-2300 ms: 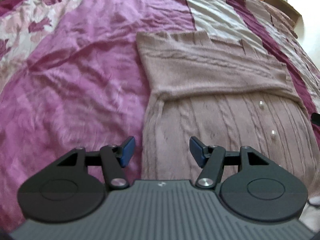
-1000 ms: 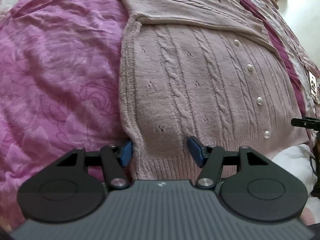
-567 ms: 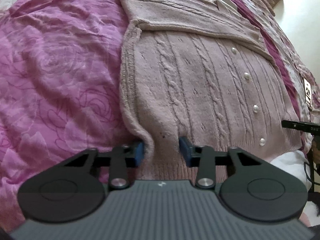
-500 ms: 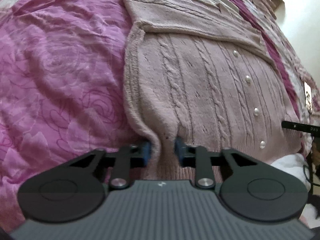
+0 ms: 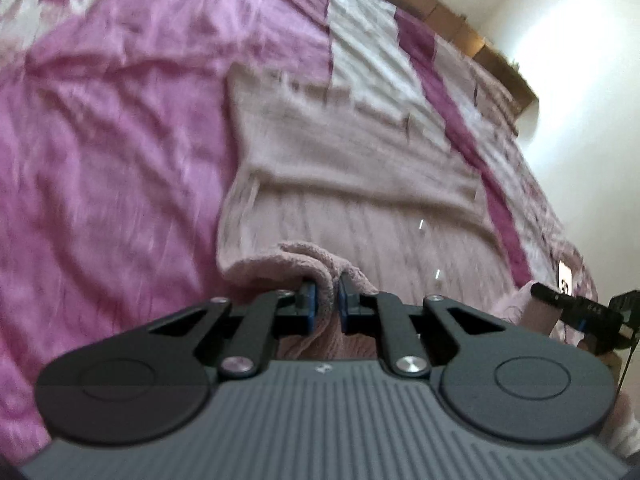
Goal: Fold small clothes
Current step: 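Lift the hem with both grippers and fold it over toward the collar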
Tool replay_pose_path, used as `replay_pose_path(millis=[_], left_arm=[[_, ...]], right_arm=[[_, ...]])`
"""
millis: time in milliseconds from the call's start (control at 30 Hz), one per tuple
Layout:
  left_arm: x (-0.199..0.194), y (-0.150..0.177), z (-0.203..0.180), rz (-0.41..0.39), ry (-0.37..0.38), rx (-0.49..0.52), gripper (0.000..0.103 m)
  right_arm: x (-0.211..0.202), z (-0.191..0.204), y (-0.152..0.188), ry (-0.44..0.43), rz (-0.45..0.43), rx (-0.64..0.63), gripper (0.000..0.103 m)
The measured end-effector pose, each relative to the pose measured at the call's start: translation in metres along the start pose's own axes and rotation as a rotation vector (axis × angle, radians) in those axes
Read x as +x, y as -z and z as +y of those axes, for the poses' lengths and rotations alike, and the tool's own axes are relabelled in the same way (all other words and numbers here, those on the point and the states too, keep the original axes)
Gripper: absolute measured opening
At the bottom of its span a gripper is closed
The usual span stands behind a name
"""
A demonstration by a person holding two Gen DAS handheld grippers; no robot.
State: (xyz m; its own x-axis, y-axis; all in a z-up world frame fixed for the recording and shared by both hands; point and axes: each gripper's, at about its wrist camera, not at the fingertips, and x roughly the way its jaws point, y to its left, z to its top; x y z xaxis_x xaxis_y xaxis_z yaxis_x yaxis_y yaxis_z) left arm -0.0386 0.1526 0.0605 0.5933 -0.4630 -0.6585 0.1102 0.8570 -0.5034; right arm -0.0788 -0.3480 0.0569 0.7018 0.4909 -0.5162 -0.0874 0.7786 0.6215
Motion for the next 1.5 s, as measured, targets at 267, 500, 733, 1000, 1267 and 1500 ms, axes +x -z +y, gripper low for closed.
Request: replay_pose_path(millis=[267, 500, 733, 1000, 1267, 1500], left_arm=[[0.015, -0.036, 0.001, -0.144, -0.028, -0.083, 0.013], [0.049, -0.049, 0.005, -0.161, -0.116, -0.087, 0.013], [0.062, -0.04, 0.007, -0.132, -0.195, -0.017, 0.02], [0.052, -0.019, -0.003, -0.09, -0.197, 0.065, 0.034], [0.058, -0.008, -0.002, -0.057, -0.201, 0.061, 0.034], [0.066, -0.002, 0.001, -0.054, -0.207, 0.042, 0.035]], right_arm=[[0.027, -0.015, -0.029, 0.02, -0.162, 0.119, 0.01], [0.068, -0.035, -0.037, 0.109, -0.196, 0.191, 0.01], [0.097, -0.054, -0.027, 0.171, -0.148, 0.212, 0.016], [0.078, -0.04, -0.027, 0.137, -0.112, 0.177, 0.053], [0.057, -0.03, -0.004, 0.135, -0.071, 0.129, 0.054], [0.064, -0.038, 0.004, 0.12, -0.071, 0.134, 0.054]])
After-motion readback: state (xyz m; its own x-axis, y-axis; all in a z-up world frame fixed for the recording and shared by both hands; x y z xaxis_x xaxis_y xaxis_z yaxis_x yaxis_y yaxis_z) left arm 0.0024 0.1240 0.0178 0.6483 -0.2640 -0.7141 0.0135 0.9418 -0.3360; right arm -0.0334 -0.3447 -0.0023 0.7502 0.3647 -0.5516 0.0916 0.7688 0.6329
